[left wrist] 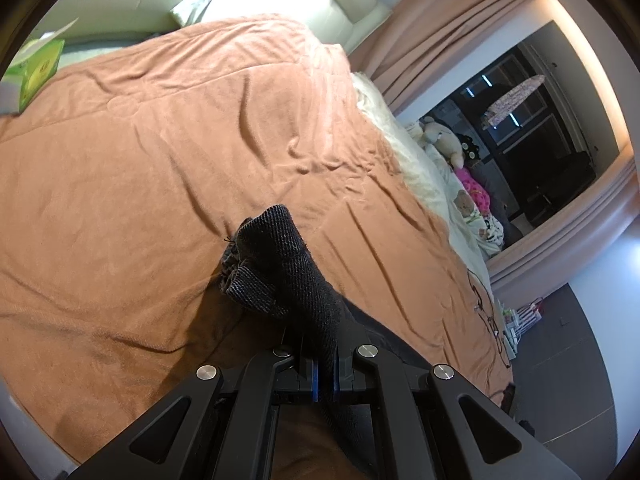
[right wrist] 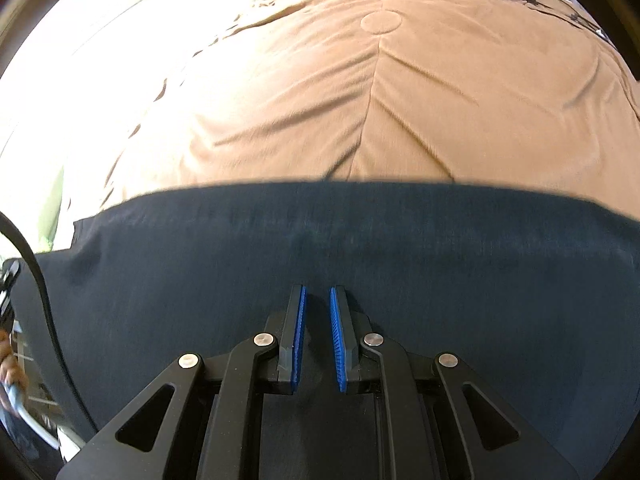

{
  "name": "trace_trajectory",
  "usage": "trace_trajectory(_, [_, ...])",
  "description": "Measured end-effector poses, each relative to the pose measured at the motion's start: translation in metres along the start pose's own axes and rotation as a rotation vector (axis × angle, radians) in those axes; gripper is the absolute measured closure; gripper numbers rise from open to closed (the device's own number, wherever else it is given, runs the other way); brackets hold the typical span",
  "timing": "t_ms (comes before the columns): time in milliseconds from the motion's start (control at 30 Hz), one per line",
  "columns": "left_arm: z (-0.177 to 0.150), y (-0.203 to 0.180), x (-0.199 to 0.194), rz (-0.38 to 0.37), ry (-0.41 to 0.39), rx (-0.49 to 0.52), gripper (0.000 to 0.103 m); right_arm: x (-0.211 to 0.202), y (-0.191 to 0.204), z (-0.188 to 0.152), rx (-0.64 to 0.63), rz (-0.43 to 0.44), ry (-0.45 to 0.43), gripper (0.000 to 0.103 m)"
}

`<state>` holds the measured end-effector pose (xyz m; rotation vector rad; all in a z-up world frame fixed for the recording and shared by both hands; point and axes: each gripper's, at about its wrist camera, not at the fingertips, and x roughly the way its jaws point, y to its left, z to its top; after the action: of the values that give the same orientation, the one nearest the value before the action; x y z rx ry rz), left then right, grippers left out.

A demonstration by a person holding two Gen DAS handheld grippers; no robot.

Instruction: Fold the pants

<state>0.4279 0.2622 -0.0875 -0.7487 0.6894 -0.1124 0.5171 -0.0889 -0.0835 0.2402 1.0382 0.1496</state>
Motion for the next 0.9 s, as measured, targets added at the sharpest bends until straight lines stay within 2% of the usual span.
trace_trajectory(167, [0.004,-0.020,-0.006,-0.027,-0.017,0.042,0.099,0.005,-0.010,0.013,0.003,0.007,-0.009,0.096])
trace_trajectory(300, [0.009,-0.045,-0.013,-0.036,-0.038,0.086,0.099,-0.002,-0.013,0.000,-0.010,0.029,0.005,0.096])
trace_trajectory(567, [0.013,-0.105,-0.024,-0.088,-0.055,0.171,0.099,-0.027,-0.007,-0.062,-0.077,0.133,0.082,0.096])
trace_trajectory(900, [0.011,-0.201,-0.043,-0.157,-0.069,0.312,0.099,-0.058,-0.011,-0.124,-0.115,0.196,0.068,0.096])
